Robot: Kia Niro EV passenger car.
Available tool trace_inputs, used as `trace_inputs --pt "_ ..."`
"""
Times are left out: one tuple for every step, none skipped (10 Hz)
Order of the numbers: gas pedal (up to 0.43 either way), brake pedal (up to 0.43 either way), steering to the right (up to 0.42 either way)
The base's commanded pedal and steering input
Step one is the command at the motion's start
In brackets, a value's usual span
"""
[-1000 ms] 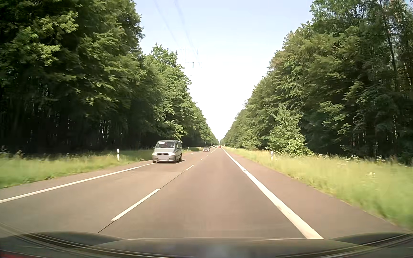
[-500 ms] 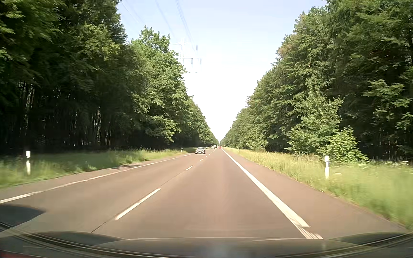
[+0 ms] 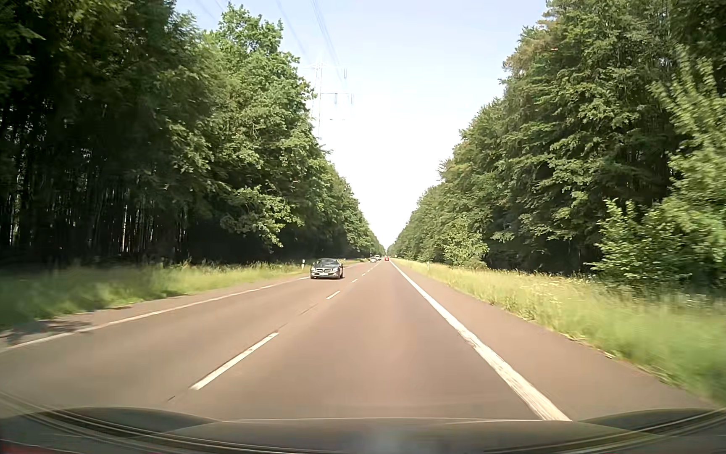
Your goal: Follow the waypoints while adhering to traffic rules and regulations
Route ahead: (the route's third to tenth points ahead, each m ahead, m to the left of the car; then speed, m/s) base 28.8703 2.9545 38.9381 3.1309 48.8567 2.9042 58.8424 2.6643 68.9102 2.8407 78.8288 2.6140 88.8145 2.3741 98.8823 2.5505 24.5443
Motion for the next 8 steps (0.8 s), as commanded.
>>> trace_inputs --pt "0.11 0.03 0.001" --pt "0.11 0.03 0.001" --pt "0.11 0.03 0.001" --pt "0.11 0.03 0.001" --pt "0.11 0.03 0.001" --pt "0.11 0.03 0.001" --pt "0.11 0.03 0.001" --pt "0.11 0.03 0.001"
